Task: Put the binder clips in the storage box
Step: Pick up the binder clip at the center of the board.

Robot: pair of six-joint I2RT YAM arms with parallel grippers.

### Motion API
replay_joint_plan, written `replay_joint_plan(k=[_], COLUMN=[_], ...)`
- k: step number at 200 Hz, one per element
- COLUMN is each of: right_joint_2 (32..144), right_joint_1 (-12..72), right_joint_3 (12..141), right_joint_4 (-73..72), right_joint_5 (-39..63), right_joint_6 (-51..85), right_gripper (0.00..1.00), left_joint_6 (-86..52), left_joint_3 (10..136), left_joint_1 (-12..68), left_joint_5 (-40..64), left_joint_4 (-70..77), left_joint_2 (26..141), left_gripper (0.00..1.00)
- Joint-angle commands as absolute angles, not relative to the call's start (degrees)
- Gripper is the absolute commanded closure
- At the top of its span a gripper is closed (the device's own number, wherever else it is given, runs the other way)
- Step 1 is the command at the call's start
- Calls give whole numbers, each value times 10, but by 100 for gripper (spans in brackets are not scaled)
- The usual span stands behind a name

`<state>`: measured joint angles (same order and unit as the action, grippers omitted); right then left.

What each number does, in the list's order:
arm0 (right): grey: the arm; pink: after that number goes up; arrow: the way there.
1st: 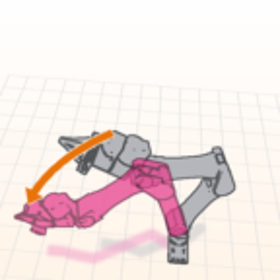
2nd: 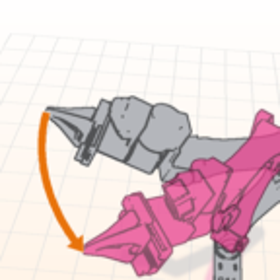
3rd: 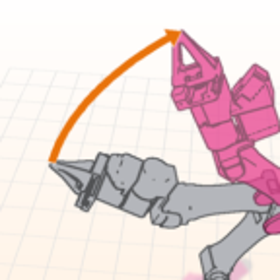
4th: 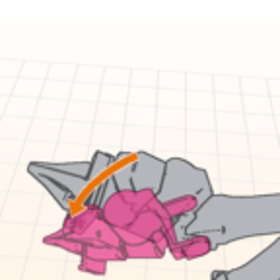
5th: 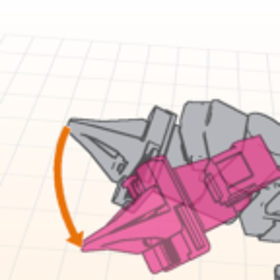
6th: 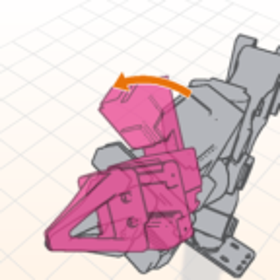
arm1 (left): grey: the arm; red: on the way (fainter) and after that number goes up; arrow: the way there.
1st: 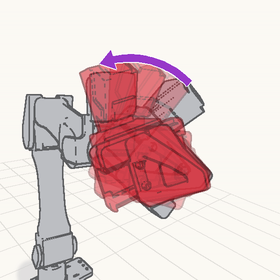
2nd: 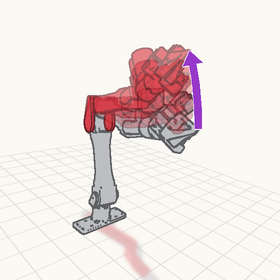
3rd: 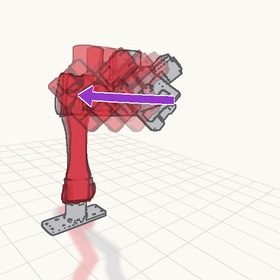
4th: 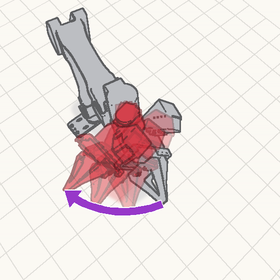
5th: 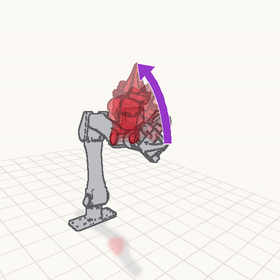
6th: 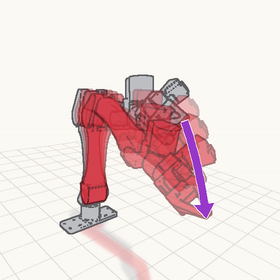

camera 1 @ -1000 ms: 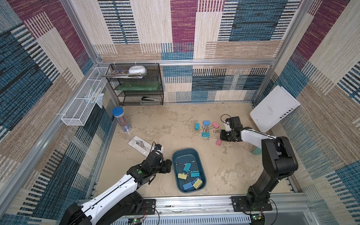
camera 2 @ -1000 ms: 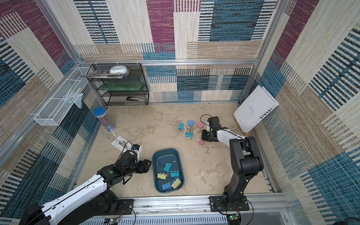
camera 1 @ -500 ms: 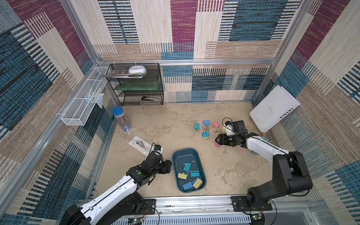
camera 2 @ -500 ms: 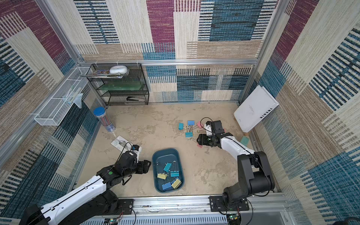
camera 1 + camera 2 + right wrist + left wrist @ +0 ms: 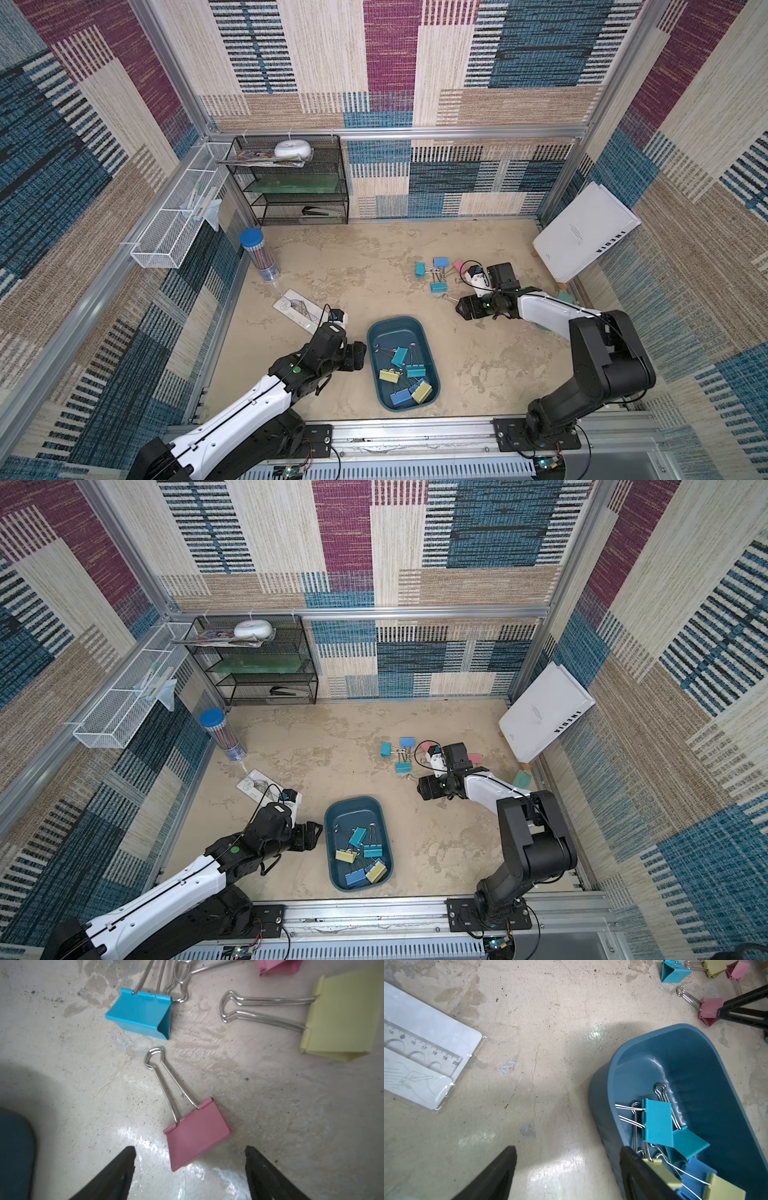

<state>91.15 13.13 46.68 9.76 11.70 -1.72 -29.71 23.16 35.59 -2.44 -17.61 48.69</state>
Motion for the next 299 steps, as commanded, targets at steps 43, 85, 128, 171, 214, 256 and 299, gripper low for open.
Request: replay_joint_plan(k=[43,85,128,171,214,256,299], right_joint_2=[919,941,942,940,936,951,948], right_joint_1=[134,136,146,180,210,222,228], right_joint_3=[455,447,462,459,467,485,486], right_joint_4=[20,-8,19,58,99,141,161], right_joint_5=[106,130,152,128,86,43,28], right_joint_6=[-66,-76,-80,-52,-16,-6,0], right_gripper=[13,13,13,14,15,17,25], left_joint_6=[-292,-292,-292,-292,-292,-291,-291], left_joint_3=[229,230,231,230,229,227,226], left_joint_1=[356,356,356,356,356,356,356], left_joint_5=[-21,-21,-22,-21,-19,-18,-18], left_joint_4=[-161,-163,-162,-161,-161,-160,-158], left_joint_2=[486,487,491,489,486,481,482], left_gripper=[18,18,18,18,18,18,18])
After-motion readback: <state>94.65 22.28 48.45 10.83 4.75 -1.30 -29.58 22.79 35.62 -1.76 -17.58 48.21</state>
